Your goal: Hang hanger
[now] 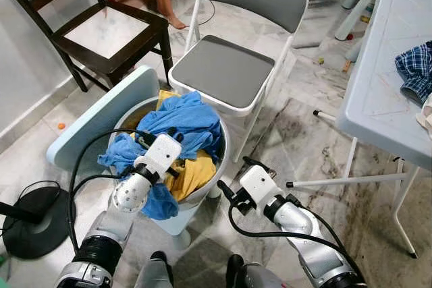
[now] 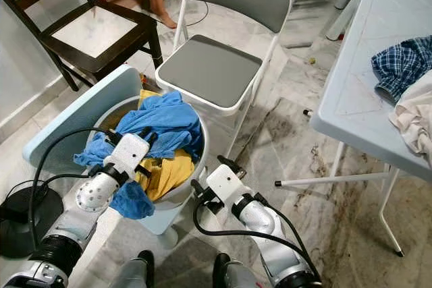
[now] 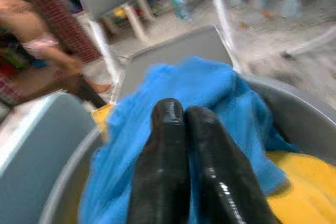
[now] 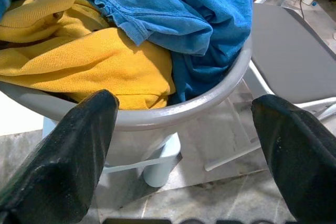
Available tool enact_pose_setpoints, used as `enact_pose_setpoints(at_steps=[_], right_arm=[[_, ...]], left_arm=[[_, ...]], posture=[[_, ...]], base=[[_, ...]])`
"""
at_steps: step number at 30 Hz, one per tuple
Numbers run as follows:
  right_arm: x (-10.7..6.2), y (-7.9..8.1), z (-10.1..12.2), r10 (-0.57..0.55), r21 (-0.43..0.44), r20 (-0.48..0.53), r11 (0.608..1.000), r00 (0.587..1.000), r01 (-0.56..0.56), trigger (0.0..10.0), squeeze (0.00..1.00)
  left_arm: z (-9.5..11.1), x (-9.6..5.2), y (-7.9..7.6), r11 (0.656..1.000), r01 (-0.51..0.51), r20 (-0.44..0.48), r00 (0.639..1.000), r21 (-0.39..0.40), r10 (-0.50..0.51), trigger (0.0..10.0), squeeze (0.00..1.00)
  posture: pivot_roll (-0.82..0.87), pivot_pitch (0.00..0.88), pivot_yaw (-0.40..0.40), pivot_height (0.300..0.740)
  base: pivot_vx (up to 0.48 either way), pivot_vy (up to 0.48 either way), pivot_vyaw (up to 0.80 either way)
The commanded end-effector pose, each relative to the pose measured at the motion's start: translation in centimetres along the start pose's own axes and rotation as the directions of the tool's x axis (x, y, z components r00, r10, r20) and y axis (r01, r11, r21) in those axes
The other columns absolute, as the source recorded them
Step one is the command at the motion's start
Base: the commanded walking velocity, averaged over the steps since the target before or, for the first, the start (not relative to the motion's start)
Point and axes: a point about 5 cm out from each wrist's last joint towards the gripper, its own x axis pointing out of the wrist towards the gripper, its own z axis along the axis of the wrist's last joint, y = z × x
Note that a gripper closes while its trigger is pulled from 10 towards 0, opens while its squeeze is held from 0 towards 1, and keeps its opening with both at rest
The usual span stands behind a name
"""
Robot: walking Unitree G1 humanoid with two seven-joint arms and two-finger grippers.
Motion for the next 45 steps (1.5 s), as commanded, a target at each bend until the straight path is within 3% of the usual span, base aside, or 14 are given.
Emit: enact_pose_setpoints(at_steps=[1,3,8,9,12,15,20,28,29,30,31,34,39,45], right_arm=[[-0.5,0.0,-0.7,-0.004,0.005,-0.032,1.000,0.999,0.004,10.0,0.00],[-0.6,0.0,-0.8,-0.001,0.002,-0.034,1.000,0.999,0.001,10.0,0.00],[-0.4,0.1,-0.8,0.011,-0.001,-0.034,1.000,0.999,-0.011,10.0,0.00],[-0.3,0.1,-0.7,0.015,-0.002,-0.033,1.000,0.999,-0.015,10.0,0.00],[-0.2,0.1,-0.7,0.026,-0.007,-0.031,1.000,0.999,-0.026,10.0,0.00],[-0.2,0.1,-0.7,0.033,-0.009,-0.032,0.999,0.999,-0.033,10.0,0.00],[-0.3,0.2,-0.7,0.035,-0.010,-0.032,0.999,0.999,-0.035,10.0,0.00],[-0.9,0.2,-1.1,0.028,-0.007,-0.043,1.000,0.999,-0.028,10.0,0.00],[-0.9,0.2,-1.1,0.026,-0.007,-0.043,1.000,0.999,-0.026,10.0,0.00],[-0.9,0.2,-1.1,0.024,-0.006,-0.043,1.000,0.999,-0.025,10.0,0.00],[-0.9,0.2,-1.1,0.023,-0.006,-0.043,1.000,0.999,-0.023,10.0,0.00],[-0.9,0.1,-1.1,0.018,-0.005,-0.042,1.000,0.999,-0.018,10.0,0.00],[-1.1,0.1,-1.1,0.010,-0.003,-0.044,1.000,0.999,-0.010,10.0,0.00],[-1.2,0.2,-1.1,0.003,0.001,-0.048,1.000,0.999,-0.003,10.0,0.00]], left_arm=[[-0.2,-0.8,0.8,0.995,-0.101,-0.013,0.995,-0.025,0.101,10.0,0.00],[-0.4,-1.8,1.8,0.969,-0.237,-0.034,0.972,-0.077,0.235,10.0,0.00],[-1.7,-4.3,2.5,0.916,-0.381,-0.100,0.923,-0.125,0.370,10.0,0.00],[-2.3,-5.1,2.7,0.890,-0.434,-0.142,0.899,-0.142,0.415,10.0,1.00],[-4.1,-7.0,2.8,0.818,-0.547,-0.276,0.826,-0.179,0.492,10.0,1.00],[-5.4,-7.8,2.5,0.780,-0.592,-0.371,0.784,-0.202,0.498,10.0,1.00],[-6.5,-8.3,2.8,0.777,-0.604,-0.425,0.760,-0.181,0.492,10.0,1.00],[-8.0,-8.4,6.4,0.722,-0.672,-0.476,0.695,-0.164,0.539,10.0,1.00],[-8.1,-8.4,6.6,0.710,-0.681,-0.484,0.689,-0.177,0.540,10.0,0.40],[-8.2,-8.4,6.7,0.703,-0.687,-0.490,0.685,-0.186,0.540,10.0,0.40],[-8.3,-8.3,6.7,0.696,-0.688,-0.494,0.688,-0.208,0.532,10.0,0.00],[-8.3,-7.5,6.6,0.670,-0.681,-0.501,0.707,-0.295,0.499,10.0,0.00],[-7.3,-5.2,4.6,0.666,-0.551,-0.438,0.826,-0.502,0.353,10.0,0.00],[-7.7,-4.7,3.8,0.652,-0.521,-0.453,0.843,-0.551,0.292,10.0,0.00]], posture=[[0.19,0.256,-0.042,0.740],[0.20,0.257,-0.048,0.740],[0.21,0.258,-0.057,0.740],[0.21,0.258,-0.060,0.740],[0.22,0.260,-0.067,0.740],[0.22,0.265,-0.072,0.740],[0.21,0.266,-0.074,0.740],[0.19,0.264,-0.066,0.740],[0.19,0.265,-0.064,0.740],[0.19,0.265,-0.064,0.740],[0.19,0.262,-0.062,0.740],[0.19,0.265,-0.061,0.740],[0.18,0.268,-0.056,0.740],[0.17,0.272,-0.049,0.740]], base=[[0.000,0.000,0.00],[0.000,0.000,0.00],[0.000,0.000,0.00],[0.000,0.000,0.00],[0.000,0.000,0.00],[0.000,0.000,0.00],[0.000,0.000,0.00],[0.000,0.000,0.00],[0.000,0.000,0.00],[0.000,0.000,0.00],[0.000,0.000,0.00],[0.000,0.000,0.00],[0.000,0.000,0.00],[0.000,0.000,0.00]])
